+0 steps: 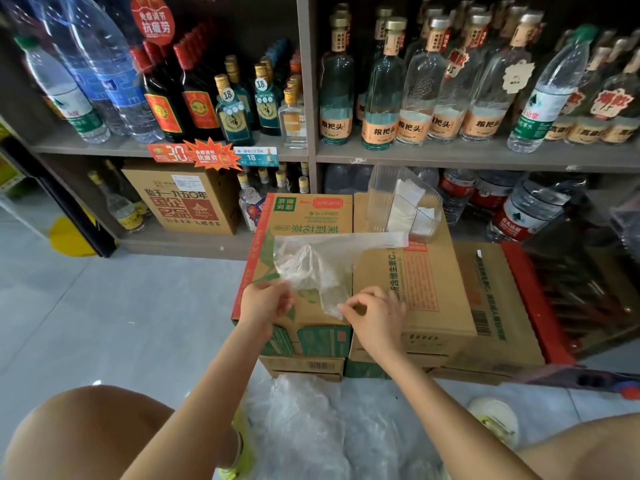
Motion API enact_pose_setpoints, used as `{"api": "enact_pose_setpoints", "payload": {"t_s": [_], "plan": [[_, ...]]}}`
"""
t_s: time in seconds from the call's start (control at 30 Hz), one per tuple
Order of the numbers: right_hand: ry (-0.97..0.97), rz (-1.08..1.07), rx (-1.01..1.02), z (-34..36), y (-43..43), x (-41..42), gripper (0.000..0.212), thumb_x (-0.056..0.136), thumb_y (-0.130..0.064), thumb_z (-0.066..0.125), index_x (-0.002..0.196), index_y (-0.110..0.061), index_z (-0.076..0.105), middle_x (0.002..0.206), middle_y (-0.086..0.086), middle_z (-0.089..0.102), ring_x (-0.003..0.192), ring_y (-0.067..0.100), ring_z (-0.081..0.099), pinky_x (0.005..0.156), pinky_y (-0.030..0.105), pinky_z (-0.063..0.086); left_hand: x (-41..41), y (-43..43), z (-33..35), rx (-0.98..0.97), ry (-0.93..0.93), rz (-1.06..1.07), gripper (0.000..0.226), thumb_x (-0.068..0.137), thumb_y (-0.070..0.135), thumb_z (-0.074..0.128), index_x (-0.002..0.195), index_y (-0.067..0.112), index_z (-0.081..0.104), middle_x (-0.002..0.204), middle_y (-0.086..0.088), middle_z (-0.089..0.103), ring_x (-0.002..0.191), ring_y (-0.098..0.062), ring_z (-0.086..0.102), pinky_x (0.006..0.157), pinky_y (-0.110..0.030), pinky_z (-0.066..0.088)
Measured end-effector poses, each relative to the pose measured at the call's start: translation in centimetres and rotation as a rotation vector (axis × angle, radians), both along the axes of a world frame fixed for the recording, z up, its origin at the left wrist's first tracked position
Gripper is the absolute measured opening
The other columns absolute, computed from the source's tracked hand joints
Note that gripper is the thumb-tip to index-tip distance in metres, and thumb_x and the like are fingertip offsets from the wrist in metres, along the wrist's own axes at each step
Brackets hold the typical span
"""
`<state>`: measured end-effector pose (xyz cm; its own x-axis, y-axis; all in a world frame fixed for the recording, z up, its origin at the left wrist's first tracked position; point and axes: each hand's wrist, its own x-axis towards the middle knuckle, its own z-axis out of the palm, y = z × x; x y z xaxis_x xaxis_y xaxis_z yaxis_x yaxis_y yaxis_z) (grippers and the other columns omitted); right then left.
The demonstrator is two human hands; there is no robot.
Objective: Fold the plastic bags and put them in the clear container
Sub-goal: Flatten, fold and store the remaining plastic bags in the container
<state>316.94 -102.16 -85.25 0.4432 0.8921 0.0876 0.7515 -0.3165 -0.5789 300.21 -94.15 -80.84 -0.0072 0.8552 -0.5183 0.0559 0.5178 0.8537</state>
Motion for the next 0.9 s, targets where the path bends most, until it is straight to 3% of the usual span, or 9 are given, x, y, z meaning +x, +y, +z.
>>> {"api": "enact_pose_setpoints", "payload": {"t_s": [0.13, 0.23, 0.33, 0.43, 0.6, 0.7, 0.8, 0.9], "plan": [[0.118, 0.043, -0.026, 0.0, -1.3, 2.5, 0.015, 0.083, -0.043, 0.063, 0.077, -0.029, 0.067, 0.088, -0.015, 0.064, 0.088, 0.011, 0.057, 0.092, 0.039, 0.039, -1.2, 0.7, 0.6, -0.061, -0.089, 0.033, 0.006, 0.087, -0.002, 0.063, 0.089, 0.002, 0.06, 0.066, -0.009, 0.061, 0.049, -0.014, 0.054, 0.049, -0.021, 0.049], [0.247, 0.091, -0.059, 1.3, -2.3, 5.5, 0.004, 0.088, -0.029, 0.062, 0.085, -0.027, 0.063, 0.085, -0.012, 0.065, 0.082, 0.011, 0.063, 0.08, 0.031, 0.051, -2.7, 1.6, 0.5, -0.127, -0.201, 0.093, 0.008, 0.086, -0.001, 0.065, 0.088, 0.004, 0.059, 0.07, -0.01, 0.064, 0.05, -0.013, 0.06, 0.047, -0.019, 0.053], [0.236, 0.084, -0.081, 2.8, -3.1, 7.9, 0.002, 0.089, -0.023, 0.063, 0.088, -0.024, 0.063, 0.087, -0.011, 0.065, 0.085, 0.008, 0.06, 0.07, 0.018, 0.044, -3.7, 2.0, 0.3, -0.188, -0.259, 0.086, 0.006, 0.087, 0.003, 0.066, 0.085, 0.003, 0.06, 0.062, -0.006, 0.067, 0.049, -0.008, 0.064, 0.044, -0.017, 0.052], [0.186, 0.073, -0.073, 3.2, -3.5, 9.2, 0.004, 0.087, -0.024, 0.066, 0.085, -0.026, 0.063, 0.087, -0.013, 0.065, 0.087, 0.008, 0.06, 0.069, 0.02, 0.044, -3.7, 1.5, 0.0, -0.203, -0.234, 0.041, 0.006, 0.087, 0.001, 0.066, 0.088, 0.0, 0.061, 0.068, -0.01, 0.067, 0.053, -0.01, 0.065, 0.046, -0.016, 0.052], [0.502, 0.078, -0.104, 3.7, -3.7, 8.6, 0.03, 0.084, -0.024, 0.07, 0.11, -0.027, 0.055, 0.094, -0.011, 0.066, 0.093, 0.003, 0.059, 0.075, 0.017, 0.042, -2.9, -0.1, -0.3, -0.119, -0.153, 0.029, 0.01, 0.086, -0.008, 0.063, 0.089, 0.0, 0.057, 0.085, -0.016, 0.061, 0.064, -0.019, 0.065, 0.049, -0.019, 0.056], [0.379, 0.098, -0.137, 2.7, -3.8, 8.1, 0.036, 0.084, -0.015, 0.07, 0.117, -0.022, 0.057, 0.088, -0.007, 0.063, 0.085, 0.006, 0.057, 0.078, 0.023, 0.048, -2.7, -0.7, -0.5, -0.091, -0.07, 0.033, 0.021, 0.084, -0.011, 0.063, 0.098, 0.003, 0.054, 0.097, -0.016, 0.058, 0.067, -0.021, 0.064, 0.05, -0.02, 0.056], [0.254, 0.118, -0.092, 2.3, -4.2, 8.6, 0.031, 0.084, -0.015, 0.07, 0.112, -0.023, 0.061, 0.077, -0.01, 0.059, 0.073, 0.004, 0.053, 0.065, 0.015, 0.039, -3.0, -1.0, -0.7, -0.045, 0.082, -0.014, 0.024, 0.082, -0.01, 0.066, 0.097, 0.005, 0.056, 0.091, -0.012, 0.06, 0.051, -0.016, 0.063, 0.052, -0.02, 0.057], [-0.032, 0.26, 0.032, 2.4, -4.4, 9.1, 0.032, 0.079, -0.014, 0.074, 0.11, -0.018, 0.066, 0.078, -0.009, 0.061, 0.073, 0.009, 0.053, 0.075, 0.025, 0.045, -3.2, -1.0, -0.7, -0.045, 0.105, -0.027, 0.023, 0.083, -0.008, 0.066, 0.099, 0.005, 0.056, 0.083, -0.013, 0.062, 0.045, -0.013, 0.061, 0.05, -0.021, 0.057]]}}
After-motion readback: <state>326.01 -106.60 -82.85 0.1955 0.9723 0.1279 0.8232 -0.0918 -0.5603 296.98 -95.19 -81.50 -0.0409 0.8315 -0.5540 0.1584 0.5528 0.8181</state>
